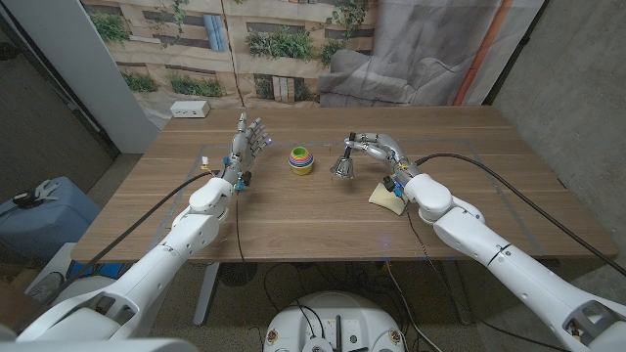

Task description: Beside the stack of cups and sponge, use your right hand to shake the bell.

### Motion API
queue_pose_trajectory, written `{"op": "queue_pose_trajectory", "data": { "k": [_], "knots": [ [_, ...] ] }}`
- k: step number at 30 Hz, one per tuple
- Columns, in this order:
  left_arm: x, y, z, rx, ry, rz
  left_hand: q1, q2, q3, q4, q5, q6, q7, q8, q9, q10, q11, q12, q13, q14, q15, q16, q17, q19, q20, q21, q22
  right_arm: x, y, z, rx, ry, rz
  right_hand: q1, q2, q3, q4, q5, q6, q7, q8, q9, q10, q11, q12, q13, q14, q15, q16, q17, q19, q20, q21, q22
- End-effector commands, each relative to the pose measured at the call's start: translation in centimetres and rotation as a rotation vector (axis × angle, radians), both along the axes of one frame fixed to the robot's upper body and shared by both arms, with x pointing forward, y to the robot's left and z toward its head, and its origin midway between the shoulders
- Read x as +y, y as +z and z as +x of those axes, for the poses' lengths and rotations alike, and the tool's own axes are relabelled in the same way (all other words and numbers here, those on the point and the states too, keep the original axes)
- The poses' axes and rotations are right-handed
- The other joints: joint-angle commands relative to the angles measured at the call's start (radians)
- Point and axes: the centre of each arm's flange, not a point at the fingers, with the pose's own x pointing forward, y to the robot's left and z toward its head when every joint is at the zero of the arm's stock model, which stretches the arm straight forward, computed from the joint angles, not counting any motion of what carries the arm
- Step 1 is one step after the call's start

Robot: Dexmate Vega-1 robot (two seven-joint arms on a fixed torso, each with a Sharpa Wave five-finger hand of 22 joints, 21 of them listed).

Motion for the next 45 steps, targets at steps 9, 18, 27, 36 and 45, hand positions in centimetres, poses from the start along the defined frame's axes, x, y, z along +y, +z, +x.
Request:
{"op": "queue_pose_trajectory", "data": {
  "k": [9, 18, 27, 36, 45],
  "knots": [
    [0.0, 0.0, 0.0, 0.000, 0.000, 0.000, 0.001, 0.009, 0.000, 0.007, 0.007, 0.002, -0.008, 0.006, 0.004, 0.003, -0.006, 0.006, 0.005, 0.011, -0.096, 0.006, 0.005, 0.008, 0.001, 0.007, 0.006, 1.2, -0.2, -1.3, -0.187, -0.112, -0.088, 0.011, -0.007, -0.005, -0.020, 0.000, 0.013, 0.003, -0.001, 0.003, 0.007, -0.001, 0.005, 0.008, 0.000, -0.156, 0.005, 0.008, 0.000, -0.049, -0.003, 0.001],
    [0.0, 0.0, 0.0, 0.000, 0.000, 0.000, 0.001, 0.009, 0.000, 0.007, 0.007, 0.002, -0.008, 0.006, 0.004, 0.003, -0.007, 0.006, 0.005, 0.011, -0.097, 0.006, 0.005, 0.008, 0.001, 0.007, 0.006, 1.6, -0.4, -1.7, -0.402, -0.143, -0.132, 0.022, -0.008, -0.007, -0.030, 0.001, 0.015, -0.004, -0.002, 0.003, 0.010, -0.002, 0.005, 0.008, 0.006, -0.154, 0.015, 0.015, 0.018, -0.051, 0.004, 0.002],
    [0.0, 0.0, 0.0, 0.000, 0.000, 0.000, 0.001, 0.009, 0.000, 0.007, 0.007, 0.002, -0.008, 0.006, 0.004, 0.003, -0.007, 0.006, 0.005, 0.011, -0.097, 0.006, 0.005, 0.008, 0.001, 0.007, 0.006, 1.7, -0.5, -2.1, -0.507, -0.186, -0.191, 0.023, -0.008, -0.009, -0.032, 0.002, 0.017, -0.010, -0.002, 0.003, 0.010, -0.002, 0.004, 0.009, 0.007, -0.154, 0.014, 0.015, 0.024, -0.056, 0.006, 0.002],
    [0.0, 0.0, 0.0, 0.000, 0.000, 0.000, 0.002, 0.009, 0.000, 0.007, 0.007, 0.001, -0.008, 0.006, 0.004, 0.003, -0.009, 0.006, 0.005, 0.011, -0.097, 0.006, 0.005, 0.008, 0.001, 0.007, 0.006, 1.7, -1.2, -2.3, -0.637, -0.221, -0.211, 0.025, -0.010, -0.010, -0.035, 0.002, 0.015, -0.013, -0.004, 0.003, 0.008, -0.002, 0.001, 0.008, 0.007, -0.154, 0.013, 0.016, 0.025, -0.058, 0.006, 0.003],
    [0.0, 0.0, 0.0, 0.000, 0.000, 0.000, 0.001, 0.009, 0.000, 0.007, 0.007, 0.001, -0.008, 0.006, 0.004, 0.003, -0.005, 0.006, 0.005, 0.011, -0.097, 0.006, 0.005, 0.007, 0.001, 0.007, 0.006, 1.9, -1.4, -2.2, -0.732, -0.248, -0.226, 0.041, -0.011, -0.009, -0.045, 0.004, 0.016, -0.023, -0.004, 0.004, 0.008, -0.004, 0.000, 0.008, 0.007, -0.159, 0.015, 0.019, 0.024, -0.059, 0.004, 0.003]
  ]
}}
